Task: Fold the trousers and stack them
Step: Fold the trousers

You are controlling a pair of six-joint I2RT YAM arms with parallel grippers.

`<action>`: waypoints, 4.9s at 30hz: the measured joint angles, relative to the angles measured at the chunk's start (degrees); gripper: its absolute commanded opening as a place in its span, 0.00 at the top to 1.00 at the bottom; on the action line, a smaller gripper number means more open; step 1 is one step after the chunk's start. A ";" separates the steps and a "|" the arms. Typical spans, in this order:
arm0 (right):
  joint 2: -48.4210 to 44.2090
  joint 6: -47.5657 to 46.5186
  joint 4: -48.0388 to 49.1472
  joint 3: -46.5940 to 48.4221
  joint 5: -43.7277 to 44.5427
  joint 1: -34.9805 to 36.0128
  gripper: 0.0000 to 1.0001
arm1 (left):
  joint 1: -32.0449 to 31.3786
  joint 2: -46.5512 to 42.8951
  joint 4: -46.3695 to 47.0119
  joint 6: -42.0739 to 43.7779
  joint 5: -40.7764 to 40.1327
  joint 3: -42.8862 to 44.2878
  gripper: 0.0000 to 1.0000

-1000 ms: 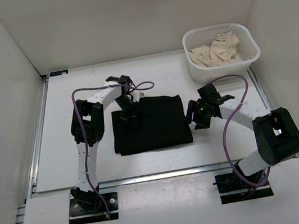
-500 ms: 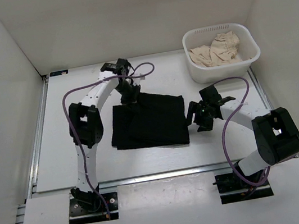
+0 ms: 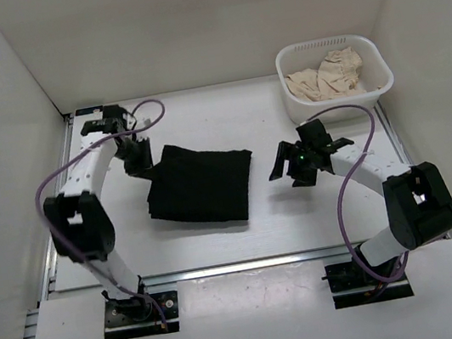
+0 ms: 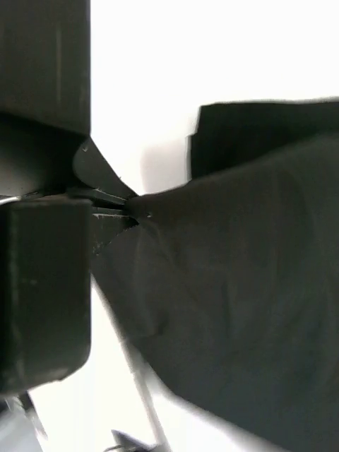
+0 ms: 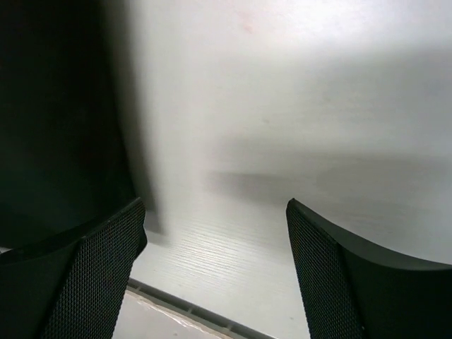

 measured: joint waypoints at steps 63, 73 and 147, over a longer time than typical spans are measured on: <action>57.59 -1.88 -9.33 74.93 -10.25 0.85 0.09 | 6.60 14.69 5.62 0.04 -14.29 12.59 0.08; 38.05 -4.61 -5.03 40.57 -12.13 -0.15 0.03 | 10.67 28.55 7.39 0.02 -8.83 18.08 0.10; 33.22 -37.20 -32.30 31.28 -24.26 -8.15 1.00 | -5.84 35.65 2.93 -0.24 6.21 34.34 0.86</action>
